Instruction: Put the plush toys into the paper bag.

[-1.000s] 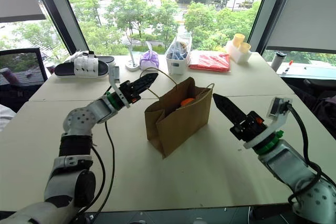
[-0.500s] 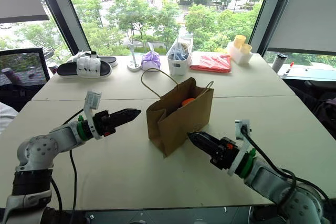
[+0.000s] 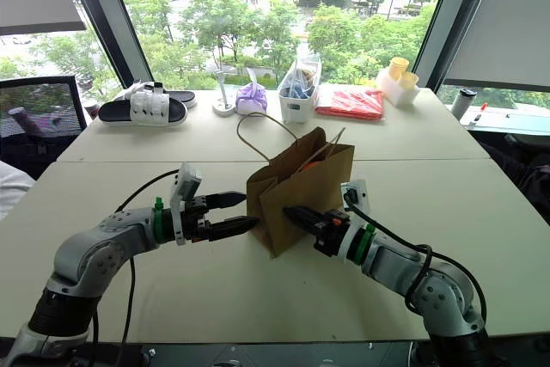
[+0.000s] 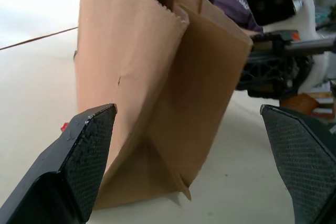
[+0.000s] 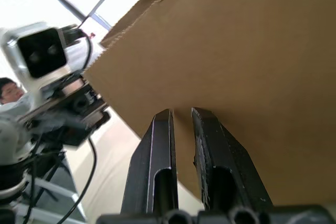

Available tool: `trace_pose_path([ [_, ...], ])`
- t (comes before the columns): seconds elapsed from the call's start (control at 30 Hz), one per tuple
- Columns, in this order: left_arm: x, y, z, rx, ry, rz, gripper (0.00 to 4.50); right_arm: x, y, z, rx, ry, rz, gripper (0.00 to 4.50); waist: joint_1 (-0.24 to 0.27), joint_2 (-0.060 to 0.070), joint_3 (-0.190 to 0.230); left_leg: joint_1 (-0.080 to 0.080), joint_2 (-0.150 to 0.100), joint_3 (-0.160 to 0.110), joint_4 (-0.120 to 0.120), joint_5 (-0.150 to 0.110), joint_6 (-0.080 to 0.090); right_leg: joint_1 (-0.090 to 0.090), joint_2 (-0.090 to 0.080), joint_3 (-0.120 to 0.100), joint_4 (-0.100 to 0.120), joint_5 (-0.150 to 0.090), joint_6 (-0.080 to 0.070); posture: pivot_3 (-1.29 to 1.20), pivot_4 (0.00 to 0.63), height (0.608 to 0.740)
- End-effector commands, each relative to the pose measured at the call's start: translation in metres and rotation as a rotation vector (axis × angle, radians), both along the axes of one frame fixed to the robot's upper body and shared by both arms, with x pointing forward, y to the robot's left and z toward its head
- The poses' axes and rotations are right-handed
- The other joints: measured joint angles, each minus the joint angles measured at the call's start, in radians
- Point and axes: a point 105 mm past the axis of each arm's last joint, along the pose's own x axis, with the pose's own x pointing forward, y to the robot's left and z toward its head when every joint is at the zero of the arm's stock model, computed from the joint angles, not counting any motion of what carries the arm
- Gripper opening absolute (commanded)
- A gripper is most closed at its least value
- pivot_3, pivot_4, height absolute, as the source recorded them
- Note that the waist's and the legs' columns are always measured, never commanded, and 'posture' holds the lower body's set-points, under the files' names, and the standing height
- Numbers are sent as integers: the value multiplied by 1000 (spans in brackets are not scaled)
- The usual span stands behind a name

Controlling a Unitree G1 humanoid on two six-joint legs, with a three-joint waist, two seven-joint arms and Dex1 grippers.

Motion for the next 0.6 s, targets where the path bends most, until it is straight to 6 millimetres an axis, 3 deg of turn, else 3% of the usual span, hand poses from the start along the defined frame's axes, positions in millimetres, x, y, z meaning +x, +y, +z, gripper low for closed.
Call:
trace_pose_path([
  [0.03, -4, -13, 6, 41, -102, -52, 4500, -1, 3, 11, 22, -35, 16, 568, 0, 0, 0, 0, 0, 0, 0, 0, 0, 0, 0, 0, 0, 0, 0, 0, 150, 740],
  [0.43, 29, -44, -22, 135, -159, 11, 4500, -10, 9, 15, 42, -33, 54, 568, -2, 0, 0, 0, 0, 1, 0, 0, 0, 1, 1, -1, 0, 2, 3, 0, 150, 740],
  [0.5, 32, -46, -22, 133, -167, 14, 3977, -11, 9, 17, 49, -36, 55, 525, -3, 0, 0, 0, 0, 0, 0, 0, 0, 0, 1, -1, 0, 2, 3, 0, 150, 740],
  [0.6, 35, -51, -19, 118, -174, 15, 2759, -13, 9, 19, 61, -38, 52, 525, -1, 0, 0, 0, 0, 0, 0, 0, 0, 0, 1, -1, 1, 2, 3, 0, 150, 740],
])
